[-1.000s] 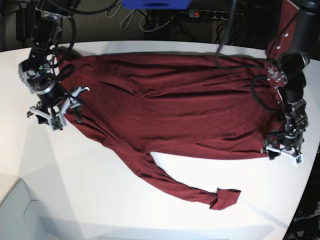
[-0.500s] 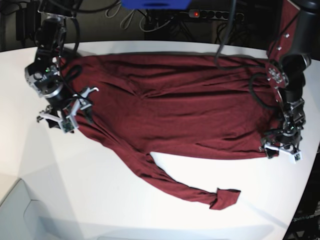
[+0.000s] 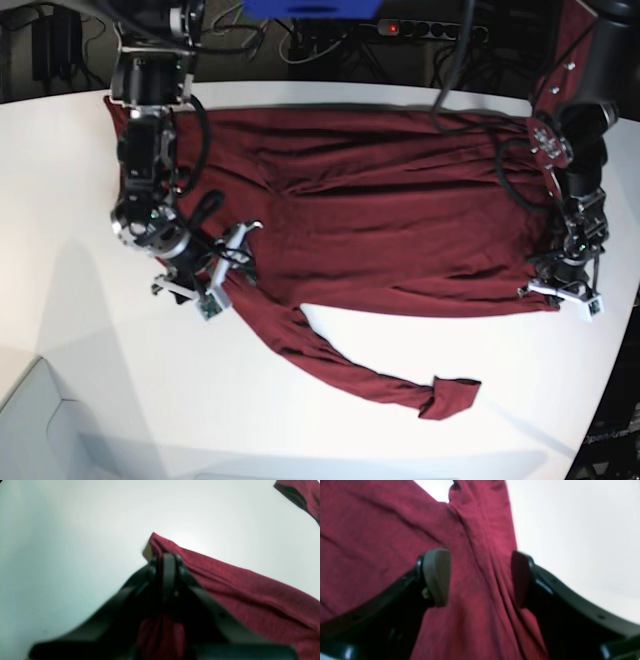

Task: Layout the t-shirt on the table in an organized manner, then fold the t-shirt properly
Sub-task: 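Grasp the shirt side near the sleeve seam with the right gripper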

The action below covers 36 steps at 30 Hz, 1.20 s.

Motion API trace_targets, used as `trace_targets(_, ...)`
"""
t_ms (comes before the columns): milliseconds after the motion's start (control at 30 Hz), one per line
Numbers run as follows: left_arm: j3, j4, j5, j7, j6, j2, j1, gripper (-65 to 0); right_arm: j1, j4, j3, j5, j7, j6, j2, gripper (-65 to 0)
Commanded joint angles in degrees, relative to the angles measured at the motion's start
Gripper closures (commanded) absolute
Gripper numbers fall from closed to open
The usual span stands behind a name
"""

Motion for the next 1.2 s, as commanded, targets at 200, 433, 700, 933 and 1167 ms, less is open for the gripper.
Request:
trace_targets(200, 0.09, -0.34, 1.15, 4.25, -0.15, -0.02, -0.20, -0.4, 10.59, -14.41, 0.23, 1.12, 2.25, -0.27, -0.14, -38.2)
trace_targets(433, 0.09, -0.43, 1.15, 4.25, -0.15, -0.11, -0.20, -0.4, 12.35, -21.80, 0.14, 1.12, 8.14, -0.27, 0.03, -38.0)
trace_targets(700, 0.09, -0.43, 1.15, 4.25, -0.15, -0.20, -0.20, -0.4, 12.26, -22.85, 0.31, 1.12, 10.25, -0.27, 0.12, -28.4)
trace_targets(933, 0.09, -0.43, 1.15, 4.25, -0.15, -0.29, -0.20, -0.4, 12.44, -22.68, 0.40, 1.12, 10.16, -0.27, 1.17, -6.5)
trace_targets(1167, 0.09, -0.34, 1.07, 4.25, -0.24, -0.38, -0.37, -0.4, 11.29, -19.78, 0.40, 1.12, 9.72, -0.27, 2.41, 0.0)
